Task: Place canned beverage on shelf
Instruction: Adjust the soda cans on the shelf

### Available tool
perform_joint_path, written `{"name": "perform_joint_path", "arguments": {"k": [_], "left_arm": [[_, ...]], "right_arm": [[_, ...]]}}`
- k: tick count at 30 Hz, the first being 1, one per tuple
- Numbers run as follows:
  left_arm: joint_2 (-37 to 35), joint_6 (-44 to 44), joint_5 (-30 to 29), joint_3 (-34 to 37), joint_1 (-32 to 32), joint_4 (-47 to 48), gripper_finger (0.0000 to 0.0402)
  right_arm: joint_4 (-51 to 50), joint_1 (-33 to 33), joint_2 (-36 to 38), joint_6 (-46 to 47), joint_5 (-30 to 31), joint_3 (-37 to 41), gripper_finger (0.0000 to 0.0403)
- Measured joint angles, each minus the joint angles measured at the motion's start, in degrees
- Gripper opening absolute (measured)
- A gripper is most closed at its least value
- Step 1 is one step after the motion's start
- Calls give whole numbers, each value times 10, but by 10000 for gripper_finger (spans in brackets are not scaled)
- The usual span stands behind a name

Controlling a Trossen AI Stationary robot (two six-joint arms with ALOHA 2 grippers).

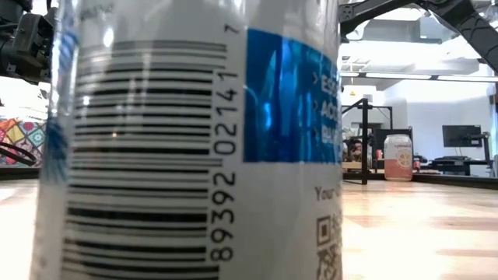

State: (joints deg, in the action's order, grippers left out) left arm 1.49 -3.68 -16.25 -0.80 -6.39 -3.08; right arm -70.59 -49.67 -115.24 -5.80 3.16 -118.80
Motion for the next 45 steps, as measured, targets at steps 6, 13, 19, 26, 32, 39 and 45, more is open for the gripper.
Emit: {"name": "perform_joint_path", "arguments": {"k": [6, 13, 19, 26, 32, 39, 45], "left_arm": [[0, 0, 0, 0, 0, 0, 327], [0, 0, 0, 0, 0, 0, 327], [0, 0, 0, 0, 0, 0, 327], [0, 0, 0, 0, 0, 0, 327], [0, 0, 0, 0, 0, 0, 327], [0, 0, 0, 0, 0, 0, 327], [0, 0, 0, 0, 0, 0, 327]], "right_arm": [[14, 4, 2, 19, 31, 2, 0], [-5, -6, 5, 41, 37, 2, 0], [-19, -4, 5, 53, 43, 2, 0], [3, 4, 44, 58, 96, 2, 0], [-6, 66, 124, 48, 68, 1, 0], [-21, 200, 198, 58, -28, 56, 0], [30, 259, 227, 110, -16, 189, 0]]}}
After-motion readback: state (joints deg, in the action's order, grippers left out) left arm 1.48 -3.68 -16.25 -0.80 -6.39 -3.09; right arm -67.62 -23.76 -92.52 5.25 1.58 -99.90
